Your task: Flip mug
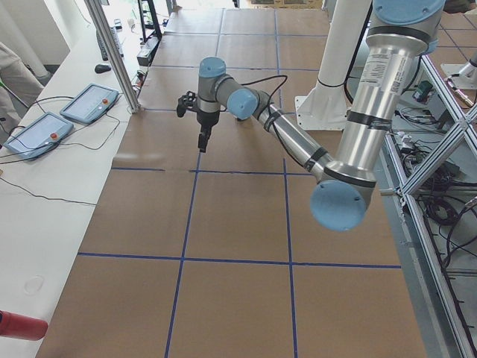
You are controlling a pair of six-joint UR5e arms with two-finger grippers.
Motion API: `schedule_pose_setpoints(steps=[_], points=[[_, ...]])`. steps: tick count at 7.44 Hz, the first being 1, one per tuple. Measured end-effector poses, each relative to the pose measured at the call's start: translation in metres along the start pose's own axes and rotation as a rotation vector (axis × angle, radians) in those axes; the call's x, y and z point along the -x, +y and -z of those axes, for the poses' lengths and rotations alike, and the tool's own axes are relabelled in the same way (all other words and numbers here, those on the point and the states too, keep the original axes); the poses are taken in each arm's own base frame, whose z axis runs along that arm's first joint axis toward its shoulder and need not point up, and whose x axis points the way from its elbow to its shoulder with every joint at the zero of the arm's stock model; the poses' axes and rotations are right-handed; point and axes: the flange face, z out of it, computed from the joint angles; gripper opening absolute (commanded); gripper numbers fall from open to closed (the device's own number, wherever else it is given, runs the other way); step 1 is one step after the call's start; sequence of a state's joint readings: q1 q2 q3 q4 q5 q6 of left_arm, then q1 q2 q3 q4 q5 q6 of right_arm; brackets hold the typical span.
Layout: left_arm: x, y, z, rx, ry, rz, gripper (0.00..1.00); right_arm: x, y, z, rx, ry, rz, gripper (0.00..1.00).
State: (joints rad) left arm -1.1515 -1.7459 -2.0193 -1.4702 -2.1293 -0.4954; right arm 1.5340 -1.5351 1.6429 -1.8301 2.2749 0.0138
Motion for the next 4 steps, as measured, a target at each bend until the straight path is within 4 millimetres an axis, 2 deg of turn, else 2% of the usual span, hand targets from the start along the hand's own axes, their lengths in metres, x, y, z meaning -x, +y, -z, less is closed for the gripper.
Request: schedule_pose_setpoints(steps=[2,3,4], points=[[0.179,0.034,-0.002,0.053,-0.069,-0.079,1.0,0.0,0.0,0.0,0.0,0.0,0.0,1.0],[0.255,0.054,-0.01,0.084,-0.072,-0.115,1.0,0.0,0.0,0.0,0.0,0.0,0.0,1.0],[0.309,0.078,-0.021,0.11,-0.032,-0.121,1.0,0.0,0.0,0.0,0.0,0.0,0.0,1.0]])
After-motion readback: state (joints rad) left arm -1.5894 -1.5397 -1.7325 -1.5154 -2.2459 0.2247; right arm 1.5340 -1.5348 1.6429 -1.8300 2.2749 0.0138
